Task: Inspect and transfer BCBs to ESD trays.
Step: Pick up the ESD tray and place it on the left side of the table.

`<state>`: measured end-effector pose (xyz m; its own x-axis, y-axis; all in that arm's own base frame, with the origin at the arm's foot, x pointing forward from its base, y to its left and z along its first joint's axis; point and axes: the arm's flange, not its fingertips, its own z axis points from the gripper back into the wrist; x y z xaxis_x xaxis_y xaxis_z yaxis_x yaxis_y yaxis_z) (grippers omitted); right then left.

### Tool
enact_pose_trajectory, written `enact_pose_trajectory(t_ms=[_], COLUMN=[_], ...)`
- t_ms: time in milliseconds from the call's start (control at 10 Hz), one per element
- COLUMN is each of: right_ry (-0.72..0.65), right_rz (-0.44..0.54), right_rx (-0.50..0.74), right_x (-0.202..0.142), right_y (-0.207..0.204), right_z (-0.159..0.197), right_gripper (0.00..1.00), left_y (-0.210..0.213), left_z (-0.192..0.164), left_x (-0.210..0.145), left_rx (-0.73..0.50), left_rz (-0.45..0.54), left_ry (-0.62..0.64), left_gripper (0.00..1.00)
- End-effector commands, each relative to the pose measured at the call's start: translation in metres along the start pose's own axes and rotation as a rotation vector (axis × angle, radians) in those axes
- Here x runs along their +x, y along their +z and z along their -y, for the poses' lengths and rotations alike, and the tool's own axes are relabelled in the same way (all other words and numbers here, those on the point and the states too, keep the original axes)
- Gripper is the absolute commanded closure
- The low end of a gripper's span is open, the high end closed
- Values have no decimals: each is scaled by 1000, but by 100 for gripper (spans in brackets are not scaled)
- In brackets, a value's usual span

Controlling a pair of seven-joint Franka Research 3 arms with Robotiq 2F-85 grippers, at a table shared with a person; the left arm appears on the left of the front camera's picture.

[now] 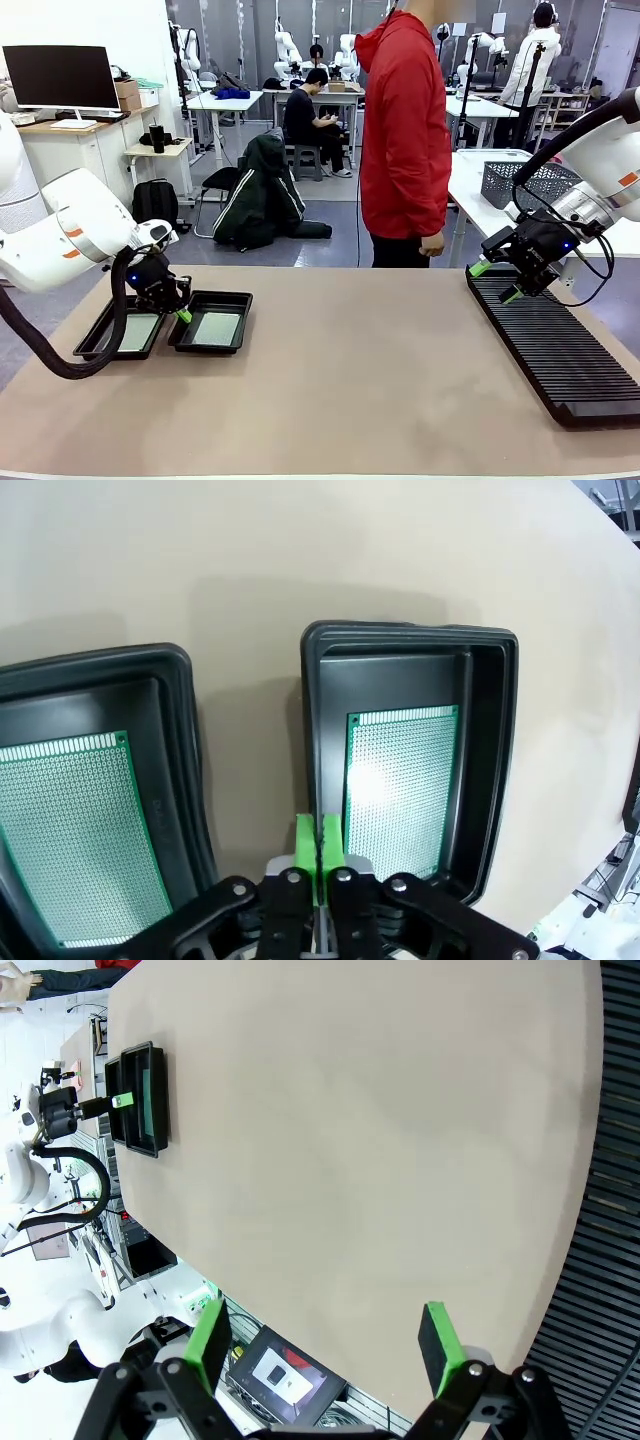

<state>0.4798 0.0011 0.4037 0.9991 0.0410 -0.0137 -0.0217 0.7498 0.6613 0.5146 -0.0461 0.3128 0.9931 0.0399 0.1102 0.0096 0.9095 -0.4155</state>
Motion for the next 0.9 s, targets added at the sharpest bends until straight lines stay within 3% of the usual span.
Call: enact_pose_trajectory(t_ms=[0, 800], right_ry=[-17, -17], right_rz=[6, 6], right_rx=[-3, -3], right_x=[-1, -1], right_y=[0, 0], right_z=[-3, -3], right_gripper=[0, 0], left_y=[-4, -17], left_z=[-4, 8], left_x=[-4, -8], left_rx=[8, 143], left_rz=[13, 30], left_ry=[-13, 1], left_gripper=[97, 97])
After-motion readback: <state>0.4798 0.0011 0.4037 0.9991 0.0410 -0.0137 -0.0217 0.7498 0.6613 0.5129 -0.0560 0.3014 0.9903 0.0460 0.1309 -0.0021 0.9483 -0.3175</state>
